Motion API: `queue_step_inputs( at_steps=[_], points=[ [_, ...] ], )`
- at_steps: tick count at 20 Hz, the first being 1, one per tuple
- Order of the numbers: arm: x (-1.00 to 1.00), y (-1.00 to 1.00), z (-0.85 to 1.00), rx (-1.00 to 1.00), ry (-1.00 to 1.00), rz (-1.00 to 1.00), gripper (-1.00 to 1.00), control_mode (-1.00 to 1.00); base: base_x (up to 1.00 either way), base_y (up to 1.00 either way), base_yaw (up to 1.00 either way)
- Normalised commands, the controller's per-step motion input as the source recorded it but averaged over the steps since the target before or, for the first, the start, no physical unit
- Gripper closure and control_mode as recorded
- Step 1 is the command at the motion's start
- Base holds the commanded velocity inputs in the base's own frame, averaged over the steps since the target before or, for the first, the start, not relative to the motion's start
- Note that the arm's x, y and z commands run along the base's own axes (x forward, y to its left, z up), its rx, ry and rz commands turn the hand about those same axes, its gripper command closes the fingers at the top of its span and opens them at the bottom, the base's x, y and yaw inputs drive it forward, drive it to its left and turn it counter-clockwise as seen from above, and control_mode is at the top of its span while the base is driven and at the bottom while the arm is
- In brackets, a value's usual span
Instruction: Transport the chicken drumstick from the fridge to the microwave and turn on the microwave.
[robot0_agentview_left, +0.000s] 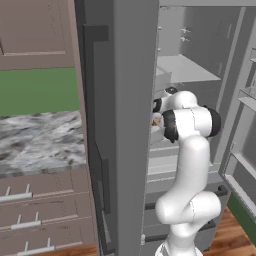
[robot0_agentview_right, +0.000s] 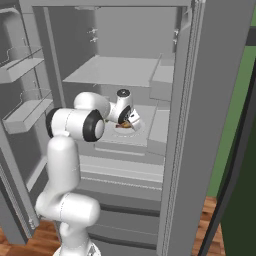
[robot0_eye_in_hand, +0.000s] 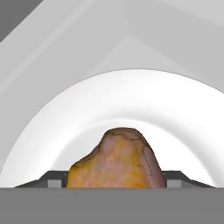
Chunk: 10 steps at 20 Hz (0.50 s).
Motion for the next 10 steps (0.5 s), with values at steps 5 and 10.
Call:
queue_step_inputs(
  at_steps=[5,10],
  points=[
    [-0.18,-0.05,0.01,0.0,0.0,0.0,1.0,-1.0,0.0,0.0,0.0],
    [-0.18,-0.02,0.07,0.0,-0.03,0.0,1.0,-1.0,0.0,0.0,0.0]
  ],
)
